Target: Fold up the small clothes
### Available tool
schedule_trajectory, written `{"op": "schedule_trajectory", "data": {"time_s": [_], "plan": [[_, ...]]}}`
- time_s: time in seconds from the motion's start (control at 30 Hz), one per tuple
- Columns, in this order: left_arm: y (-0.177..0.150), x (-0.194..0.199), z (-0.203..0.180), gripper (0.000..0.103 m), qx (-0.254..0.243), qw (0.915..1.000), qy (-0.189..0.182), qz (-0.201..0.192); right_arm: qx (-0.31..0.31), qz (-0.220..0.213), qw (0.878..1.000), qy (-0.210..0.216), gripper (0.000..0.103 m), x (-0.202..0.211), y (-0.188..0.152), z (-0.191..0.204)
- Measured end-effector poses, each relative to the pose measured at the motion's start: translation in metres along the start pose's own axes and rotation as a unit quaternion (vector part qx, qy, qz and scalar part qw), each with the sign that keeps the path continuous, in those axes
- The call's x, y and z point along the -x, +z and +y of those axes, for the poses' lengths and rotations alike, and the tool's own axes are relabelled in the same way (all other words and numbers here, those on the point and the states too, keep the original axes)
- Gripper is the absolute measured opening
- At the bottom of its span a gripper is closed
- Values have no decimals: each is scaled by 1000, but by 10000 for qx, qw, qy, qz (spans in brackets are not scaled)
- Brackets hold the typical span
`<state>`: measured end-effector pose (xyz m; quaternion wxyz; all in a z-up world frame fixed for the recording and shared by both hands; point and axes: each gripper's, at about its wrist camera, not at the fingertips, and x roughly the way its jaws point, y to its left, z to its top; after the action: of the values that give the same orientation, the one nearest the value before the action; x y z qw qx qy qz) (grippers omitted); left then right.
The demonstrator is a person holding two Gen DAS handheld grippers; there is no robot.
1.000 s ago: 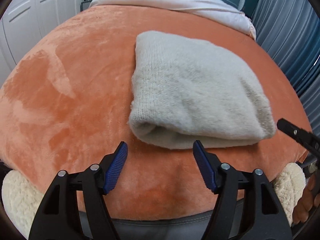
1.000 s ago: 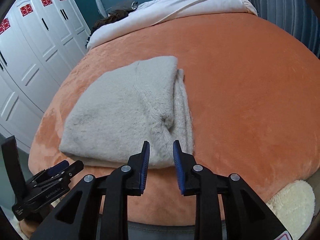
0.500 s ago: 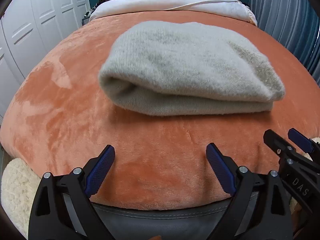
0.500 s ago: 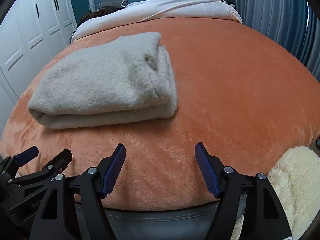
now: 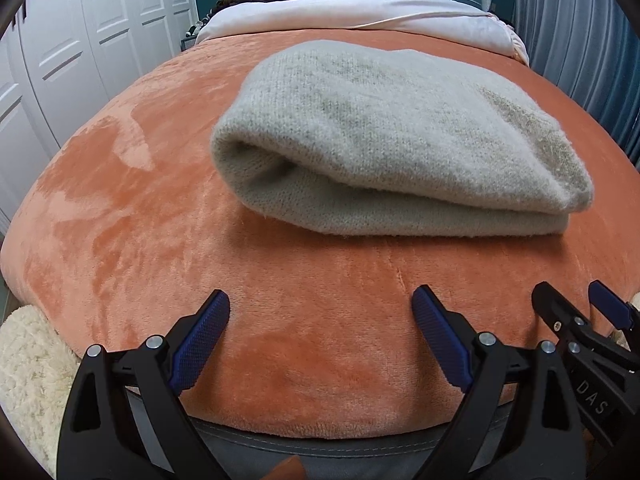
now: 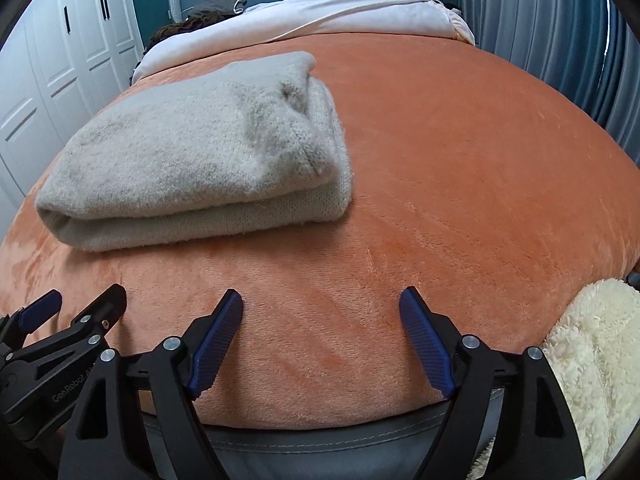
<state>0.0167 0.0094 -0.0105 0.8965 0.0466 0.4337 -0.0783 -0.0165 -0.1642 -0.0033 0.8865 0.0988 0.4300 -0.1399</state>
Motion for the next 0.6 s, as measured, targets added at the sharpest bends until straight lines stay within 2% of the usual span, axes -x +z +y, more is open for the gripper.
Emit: {"op": "schedule_trajectory", "data": {"time_s": [0.47, 0.6], "plan": [[-3, -3, -5, 91, -60, 9998, 110, -120, 29, -241, 9997, -63, 85, -3, -10, 14], [-5, -6, -3, 97, -45, 9996, 196, -208, 22, -227, 9997, -48, 86, -6, -10, 13]]}}
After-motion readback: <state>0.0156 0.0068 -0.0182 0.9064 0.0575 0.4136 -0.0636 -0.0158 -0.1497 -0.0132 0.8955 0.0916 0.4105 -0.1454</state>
